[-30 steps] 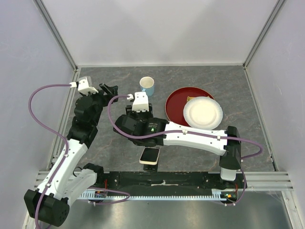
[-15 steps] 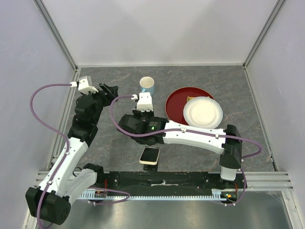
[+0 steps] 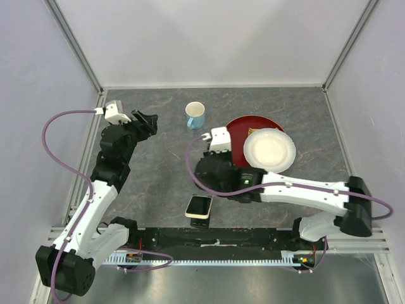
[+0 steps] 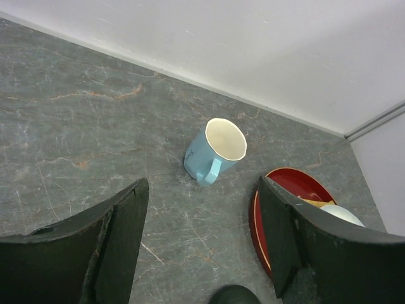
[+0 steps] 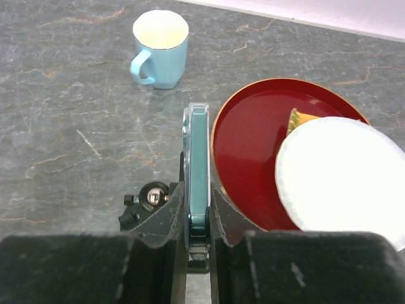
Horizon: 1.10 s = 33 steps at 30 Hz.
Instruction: Place the phone on the phone stand
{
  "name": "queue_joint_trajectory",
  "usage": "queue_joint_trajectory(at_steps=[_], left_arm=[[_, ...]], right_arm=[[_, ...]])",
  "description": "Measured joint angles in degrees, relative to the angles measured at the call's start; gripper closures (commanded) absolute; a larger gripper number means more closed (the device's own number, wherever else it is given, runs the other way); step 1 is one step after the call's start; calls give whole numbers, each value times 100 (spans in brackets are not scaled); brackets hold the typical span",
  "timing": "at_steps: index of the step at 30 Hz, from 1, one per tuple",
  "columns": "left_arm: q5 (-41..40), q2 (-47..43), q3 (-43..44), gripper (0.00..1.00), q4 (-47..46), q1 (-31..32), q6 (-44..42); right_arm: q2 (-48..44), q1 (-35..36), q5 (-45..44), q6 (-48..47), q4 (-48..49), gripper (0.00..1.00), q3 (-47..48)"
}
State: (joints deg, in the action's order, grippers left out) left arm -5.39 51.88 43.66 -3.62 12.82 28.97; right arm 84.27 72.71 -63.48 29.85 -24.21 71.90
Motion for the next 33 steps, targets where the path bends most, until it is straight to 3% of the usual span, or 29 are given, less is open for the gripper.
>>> queue_joint_trajectory(at_steps=[5,14,24,33], left_arm=[[7,15,-2,25,0,0,15],[127,81,-2,26,-9,-22,63],[293,90,-46,26,-129,-22,179],[422,105,-94,26,-142,-22,299]], right_arm=[[-1064,-505,503,-1158,785,100,-922],[-2557,-942,1934,-2771,1467,100,-1401],[-4900,-999,3845,-3578,214,100,-2072],[-4931,-1021,6041,-3788,-737,100,-2079]])
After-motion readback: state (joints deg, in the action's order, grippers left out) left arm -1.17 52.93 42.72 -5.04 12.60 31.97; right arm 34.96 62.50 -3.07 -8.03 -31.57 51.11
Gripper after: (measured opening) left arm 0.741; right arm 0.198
